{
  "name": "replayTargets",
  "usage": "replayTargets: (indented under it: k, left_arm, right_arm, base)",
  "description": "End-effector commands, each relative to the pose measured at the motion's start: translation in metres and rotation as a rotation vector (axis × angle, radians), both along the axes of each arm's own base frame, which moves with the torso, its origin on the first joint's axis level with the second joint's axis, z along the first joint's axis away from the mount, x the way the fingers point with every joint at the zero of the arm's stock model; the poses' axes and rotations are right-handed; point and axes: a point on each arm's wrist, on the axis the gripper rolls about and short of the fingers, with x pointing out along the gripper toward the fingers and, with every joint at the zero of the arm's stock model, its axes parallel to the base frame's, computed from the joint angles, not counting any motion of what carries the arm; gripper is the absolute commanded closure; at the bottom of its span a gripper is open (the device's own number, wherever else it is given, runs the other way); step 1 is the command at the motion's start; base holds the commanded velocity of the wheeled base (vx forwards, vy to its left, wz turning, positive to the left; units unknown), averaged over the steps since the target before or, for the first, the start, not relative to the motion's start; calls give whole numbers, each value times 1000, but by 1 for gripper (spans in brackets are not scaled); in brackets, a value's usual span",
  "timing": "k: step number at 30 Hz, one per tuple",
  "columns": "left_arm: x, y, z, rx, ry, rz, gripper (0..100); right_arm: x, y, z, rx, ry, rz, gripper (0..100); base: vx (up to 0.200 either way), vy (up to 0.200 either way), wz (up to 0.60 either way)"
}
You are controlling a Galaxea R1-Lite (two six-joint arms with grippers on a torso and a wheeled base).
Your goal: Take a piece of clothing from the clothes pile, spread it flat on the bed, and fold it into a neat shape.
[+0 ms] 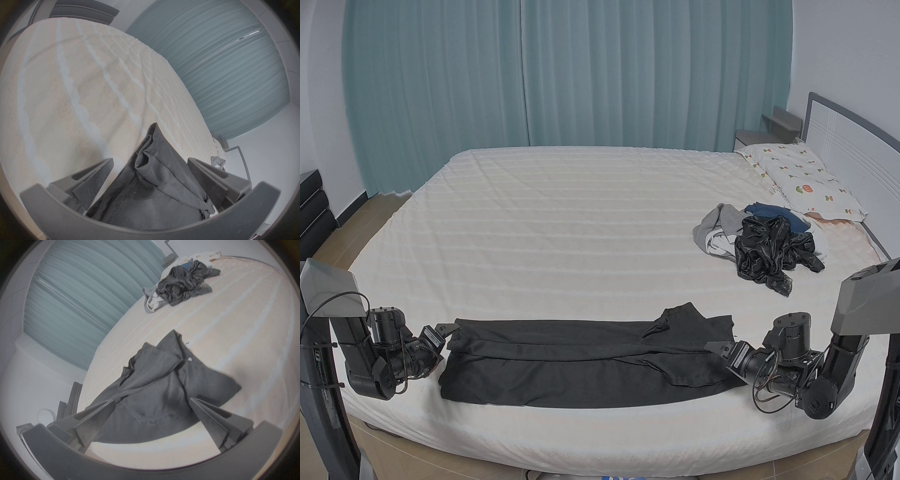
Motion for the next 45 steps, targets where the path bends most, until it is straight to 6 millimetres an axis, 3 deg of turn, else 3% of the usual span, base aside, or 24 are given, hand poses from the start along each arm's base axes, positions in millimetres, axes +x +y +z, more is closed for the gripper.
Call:
replayTargets:
  k: [1, 6, 7, 27, 28, 38, 45]
  left_arm:
    - [0, 0, -2, 3, 5, -1, 0]
    - [0, 0, -2, 3, 5, -1, 0]
    - [0, 0, -2, 3, 4, -1, 0]
    - [0, 0, -2, 3, 5, -1, 0]
    - [0, 0, -2, 3, 5, -1, 0]
    - [6, 2, 6, 32, -49, 36, 0]
    - [11, -12, 6, 37, -57, -2, 0]
  right_arm:
    - [9, 1, -19, -3, 32, 6, 0]
    - [11, 2, -31, 0, 54, 40, 0]
    - [11, 2, -33, -7, 58, 43, 100]
    - [0, -10, -40, -86, 84, 52, 100]
    - [0, -10, -40, -86, 84, 52, 0]
    - [2, -13, -24, -59, -26, 39, 0]
    - [5, -15, -21, -52, -49, 25, 0]
  base:
    - [0, 0, 0]
    - [0, 0, 0]
    - [0, 0, 0]
    - [0, 0, 0]
    - [0, 0, 0]
    - [0, 0, 0]
    - [0, 0, 0]
